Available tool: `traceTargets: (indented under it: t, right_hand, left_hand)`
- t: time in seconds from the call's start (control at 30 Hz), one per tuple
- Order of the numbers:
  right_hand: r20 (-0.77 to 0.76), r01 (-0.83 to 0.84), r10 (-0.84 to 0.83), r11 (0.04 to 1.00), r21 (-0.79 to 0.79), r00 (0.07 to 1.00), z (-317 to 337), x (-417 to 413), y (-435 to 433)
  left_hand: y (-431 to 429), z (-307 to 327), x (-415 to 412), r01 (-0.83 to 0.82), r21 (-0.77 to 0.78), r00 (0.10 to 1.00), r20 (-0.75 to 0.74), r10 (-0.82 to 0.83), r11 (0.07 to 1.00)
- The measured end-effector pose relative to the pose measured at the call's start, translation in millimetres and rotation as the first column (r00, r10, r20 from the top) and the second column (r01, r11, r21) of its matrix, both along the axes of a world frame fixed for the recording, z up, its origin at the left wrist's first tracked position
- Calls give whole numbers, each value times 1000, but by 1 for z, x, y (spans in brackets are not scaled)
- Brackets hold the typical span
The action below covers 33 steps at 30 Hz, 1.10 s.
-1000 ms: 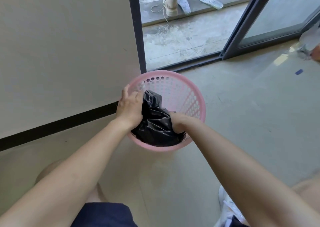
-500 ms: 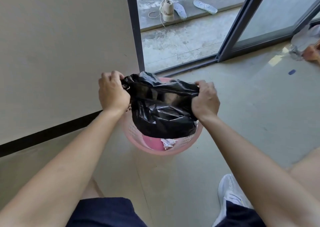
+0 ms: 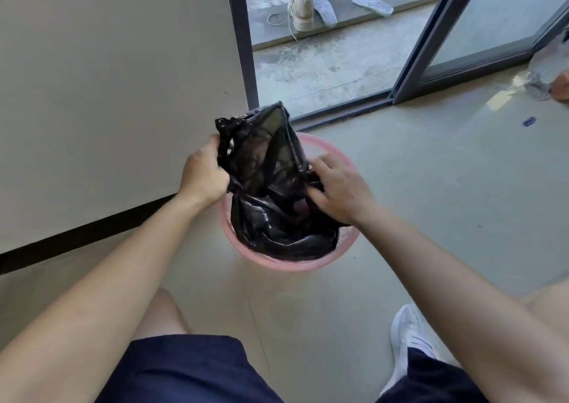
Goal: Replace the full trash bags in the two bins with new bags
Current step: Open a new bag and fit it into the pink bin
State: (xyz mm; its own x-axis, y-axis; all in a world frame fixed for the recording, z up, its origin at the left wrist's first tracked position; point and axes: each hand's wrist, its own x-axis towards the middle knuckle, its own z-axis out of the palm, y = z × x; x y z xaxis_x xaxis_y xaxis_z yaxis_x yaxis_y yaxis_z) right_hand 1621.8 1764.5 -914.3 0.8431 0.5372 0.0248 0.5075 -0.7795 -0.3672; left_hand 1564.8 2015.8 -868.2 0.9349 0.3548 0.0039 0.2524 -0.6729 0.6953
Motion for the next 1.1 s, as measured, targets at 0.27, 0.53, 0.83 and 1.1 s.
traceTargets:
  t: [0.27,0.53,0.83,1.1]
  right_hand:
    - [-210,82,-136,965,-249,968,-23,-15,7]
    - [189,145,-148,989,28,971,-8,-6,2]
    - [375,-33,9,998,57,927,2,-1,-12]
    - [-189,253,-228,960,120,955,21,38,-29]
  left_hand:
    - [-17,10,3,61,224,870,-489,58,973]
    - [-50,42,17,143,681,975,27,-220,718]
    - [-46,22,32,430,855,903,-396,-168,291]
    - [27,-5,13,305,624,950,-150,-273,720]
